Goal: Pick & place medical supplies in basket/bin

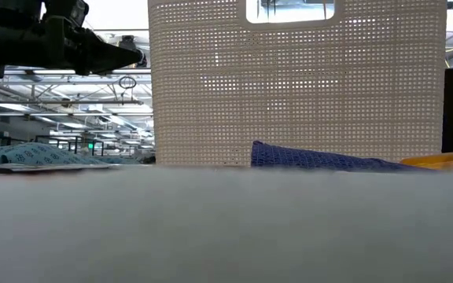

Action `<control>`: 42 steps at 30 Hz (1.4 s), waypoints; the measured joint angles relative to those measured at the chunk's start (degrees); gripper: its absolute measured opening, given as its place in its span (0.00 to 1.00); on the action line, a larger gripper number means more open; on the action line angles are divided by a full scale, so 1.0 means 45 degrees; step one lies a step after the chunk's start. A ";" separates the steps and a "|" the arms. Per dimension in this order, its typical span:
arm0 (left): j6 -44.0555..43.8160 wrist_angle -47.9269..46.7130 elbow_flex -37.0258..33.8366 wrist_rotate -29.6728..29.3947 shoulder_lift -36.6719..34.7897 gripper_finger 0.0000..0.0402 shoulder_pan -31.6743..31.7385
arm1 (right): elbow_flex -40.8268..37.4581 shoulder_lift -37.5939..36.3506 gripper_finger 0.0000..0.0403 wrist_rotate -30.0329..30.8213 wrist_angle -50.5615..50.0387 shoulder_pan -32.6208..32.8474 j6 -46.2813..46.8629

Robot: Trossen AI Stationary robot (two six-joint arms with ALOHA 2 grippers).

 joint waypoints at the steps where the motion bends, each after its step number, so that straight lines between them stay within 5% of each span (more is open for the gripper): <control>1: -0.0005 0.0000 0.0000 0.0000 0.0000 0.08 0.0005 | 0.0000 0.0002 0.63 0.0044 0.0009 0.0027 -0.0005; 10: -0.0015 0.0059 0.0000 0.0005 0.0000 0.08 0.0000 | -0.0005 0.0000 0.63 0.0191 -0.0082 0.0035 -0.0569; 20: -0.0031 0.0070 0.0000 0.0010 0.0000 0.08 0.0000 | -0.0019 0.0894 0.63 -0.1600 -0.0525 -0.0629 -0.1278; 32: 0.0058 0.0073 0.0000 0.0010 0.0002 0.08 0.0000 | -0.0024 0.1085 0.53 -0.0960 -0.1739 -0.0708 -0.1106; 42: 0.0063 0.0075 0.0000 0.0015 0.0000 0.08 0.0000 | -0.0024 0.1146 0.62 -0.1023 -0.2097 -0.1001 -0.1650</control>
